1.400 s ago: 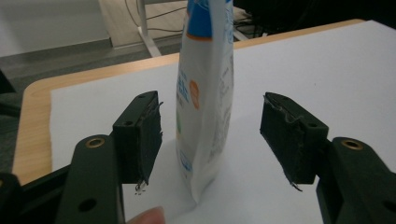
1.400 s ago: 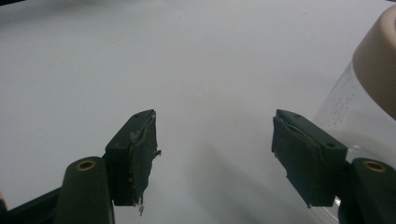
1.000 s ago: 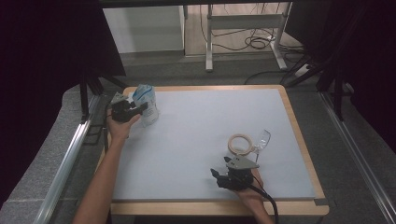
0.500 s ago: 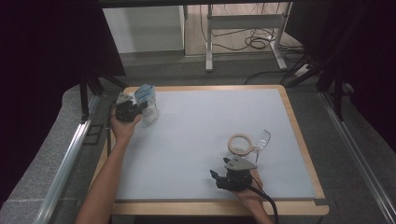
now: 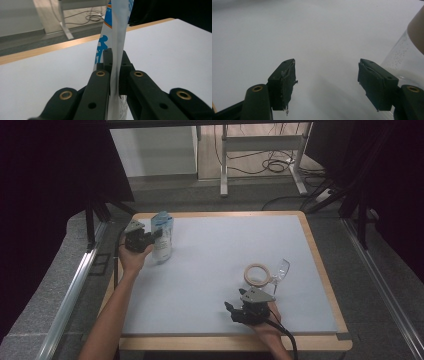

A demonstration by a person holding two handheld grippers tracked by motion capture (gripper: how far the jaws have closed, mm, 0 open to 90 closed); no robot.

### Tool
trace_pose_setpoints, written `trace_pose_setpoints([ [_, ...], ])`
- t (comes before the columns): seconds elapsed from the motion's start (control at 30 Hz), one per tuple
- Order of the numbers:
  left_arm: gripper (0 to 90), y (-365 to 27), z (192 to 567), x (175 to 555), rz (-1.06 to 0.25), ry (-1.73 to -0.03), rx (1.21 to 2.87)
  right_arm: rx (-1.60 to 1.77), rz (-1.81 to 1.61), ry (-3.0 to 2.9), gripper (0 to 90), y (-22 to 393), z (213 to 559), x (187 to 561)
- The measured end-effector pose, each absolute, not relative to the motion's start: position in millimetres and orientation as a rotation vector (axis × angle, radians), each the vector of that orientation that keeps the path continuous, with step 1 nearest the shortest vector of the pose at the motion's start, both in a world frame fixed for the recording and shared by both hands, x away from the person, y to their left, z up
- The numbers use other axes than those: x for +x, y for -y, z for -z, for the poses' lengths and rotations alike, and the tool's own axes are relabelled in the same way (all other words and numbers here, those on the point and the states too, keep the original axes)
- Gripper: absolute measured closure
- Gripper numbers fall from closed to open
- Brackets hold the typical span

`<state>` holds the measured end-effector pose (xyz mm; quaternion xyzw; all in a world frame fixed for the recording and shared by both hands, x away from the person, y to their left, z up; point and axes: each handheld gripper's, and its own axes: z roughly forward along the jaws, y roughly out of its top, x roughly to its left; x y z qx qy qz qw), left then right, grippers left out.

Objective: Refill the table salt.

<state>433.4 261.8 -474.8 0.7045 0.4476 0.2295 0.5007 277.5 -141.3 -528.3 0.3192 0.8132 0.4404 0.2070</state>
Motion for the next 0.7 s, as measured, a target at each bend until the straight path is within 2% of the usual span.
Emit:
trace_pose_setpoints([
  [0.47,89.6,-239.0,453.3,400.9,-0.432,-0.902,1.734,0.868,-1.237,-2.259,31.2,136.0,526.4,276.2],
  [0.7,89.6,-226.8,452.9,391.2,-0.368,-0.882,1.723,0.862,-1.249,-2.266,31.2,129.8,526.2,275.3],
])
